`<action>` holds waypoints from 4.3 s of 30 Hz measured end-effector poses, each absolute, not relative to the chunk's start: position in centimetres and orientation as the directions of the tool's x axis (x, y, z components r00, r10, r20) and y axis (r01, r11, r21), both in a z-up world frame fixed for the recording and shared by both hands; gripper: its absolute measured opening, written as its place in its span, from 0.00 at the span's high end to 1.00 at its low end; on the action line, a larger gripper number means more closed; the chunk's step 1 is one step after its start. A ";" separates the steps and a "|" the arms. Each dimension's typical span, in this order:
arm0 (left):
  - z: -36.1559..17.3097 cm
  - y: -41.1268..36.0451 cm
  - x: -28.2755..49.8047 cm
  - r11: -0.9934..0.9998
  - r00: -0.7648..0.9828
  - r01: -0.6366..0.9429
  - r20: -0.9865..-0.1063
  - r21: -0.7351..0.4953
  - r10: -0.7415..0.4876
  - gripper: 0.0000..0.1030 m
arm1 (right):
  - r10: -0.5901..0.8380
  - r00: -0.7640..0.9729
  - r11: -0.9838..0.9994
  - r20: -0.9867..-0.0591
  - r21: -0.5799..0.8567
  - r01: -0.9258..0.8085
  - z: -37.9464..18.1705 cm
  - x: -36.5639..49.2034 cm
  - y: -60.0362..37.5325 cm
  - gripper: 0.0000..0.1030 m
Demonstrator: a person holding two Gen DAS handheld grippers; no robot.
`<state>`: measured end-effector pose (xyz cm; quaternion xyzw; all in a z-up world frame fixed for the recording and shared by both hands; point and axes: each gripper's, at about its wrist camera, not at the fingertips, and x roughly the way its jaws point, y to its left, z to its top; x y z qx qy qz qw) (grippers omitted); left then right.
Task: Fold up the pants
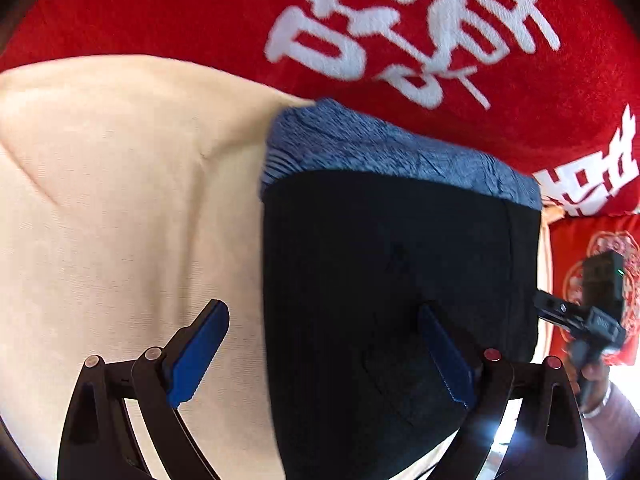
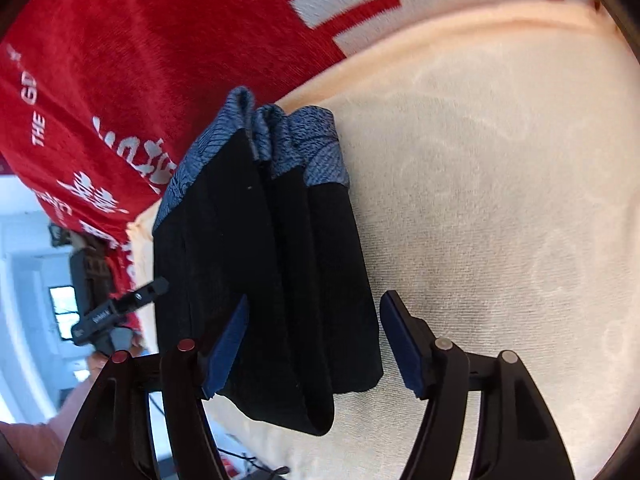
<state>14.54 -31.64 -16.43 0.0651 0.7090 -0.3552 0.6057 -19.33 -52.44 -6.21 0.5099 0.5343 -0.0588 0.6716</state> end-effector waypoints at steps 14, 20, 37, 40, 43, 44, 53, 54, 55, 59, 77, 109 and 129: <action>-19.3 -33.0 14.3 0.651 -0.373 0.504 -0.823 -0.568 -0.429 0.02 | 0.622 0.511 0.351 -0.593 0.795 0.496 -9.5 -17.5 -55.7 0.29; -17.9 -33.0 14.4 0.667 -0.334 0.511 -0.841 -0.542 -0.427 0.09 | 0.603 0.482 0.366 -0.636 0.757 0.541 -9.2 -17.5 -55.5 0.34; -11.3 -31.4 13.7 0.664 -0.253 0.512 -0.834 -0.545 -0.490 0.37 | 0.598 0.540 0.311 -0.593 0.792 0.526 -5.0 -19.1 -53.3 0.58; -9.4 -30.6 13.0 0.657 -0.235 0.537 -0.842 -0.529 -0.486 0.37 | 0.601 0.552 0.298 -0.578 0.803 0.516 -3.9 -20.2 -53.0 0.58; -7.8 -30.0 11.7 0.655 -0.214 0.556 -0.850 -0.512 -0.482 0.37 | 0.605 0.564 0.286 -0.562 0.815 0.504 -2.9 -20.9 -52.3 0.58; -7.6 -29.7 11.4 0.655 -0.210 0.560 -0.852 -0.507 -0.480 0.37 | 0.607 0.565 0.286 -0.559 0.817 0.501 -2.6 -21.3 -52.1 0.58; -6.1 -26.6 6.8 0.681 -0.217 0.544 -0.866 -0.491 -0.451 0.37 | 0.627 0.553 0.265 -0.549 0.818 0.511 -1.6 -25.6 -48.1 0.58; -6.2 -25.9 6.4 0.684 -0.225 0.540 -0.867 -0.491 -0.445 0.37 | 0.627 0.553 0.260 -0.549 0.816 0.516 -1.6 -26.2 -47.5 0.58; -6.3 -25.6 6.0 0.686 -0.232 0.535 -0.867 -0.493 -0.442 0.37 | 0.625 0.552 0.255 -0.552 0.813 0.524 -1.7 -26.9 -46.8 0.58; -7.3 -23.3 4.9 0.693 -0.268 0.509 -0.859 -0.511 -0.437 0.37 | 0.609 0.567 0.229 -0.555 0.807 0.544 -2.4 -29.2 -44.3 0.58; -11.2 -19.3 3.9 0.749 -0.091 0.601 -0.955 -0.278 -0.282 0.09 | 0.408 0.400 0.450 -0.821 0.562 0.694 -4.4 -29.7 -39.7 0.29; 2.6 -15.5 -4.9 0.680 0.117 0.733 -0.989 0.028 -0.085 0.00 | 0.026 0.121 0.703 -0.992 0.104 0.704 11.3 -31.1 -26.6 0.00; 5.7 -14.1 -4.7 0.733 0.129 0.680 -0.989 0.035 -0.072 0.00 | -0.006 0.093 0.739 -0.996 0.058 0.672 14.4 -29.3 -22.9 0.00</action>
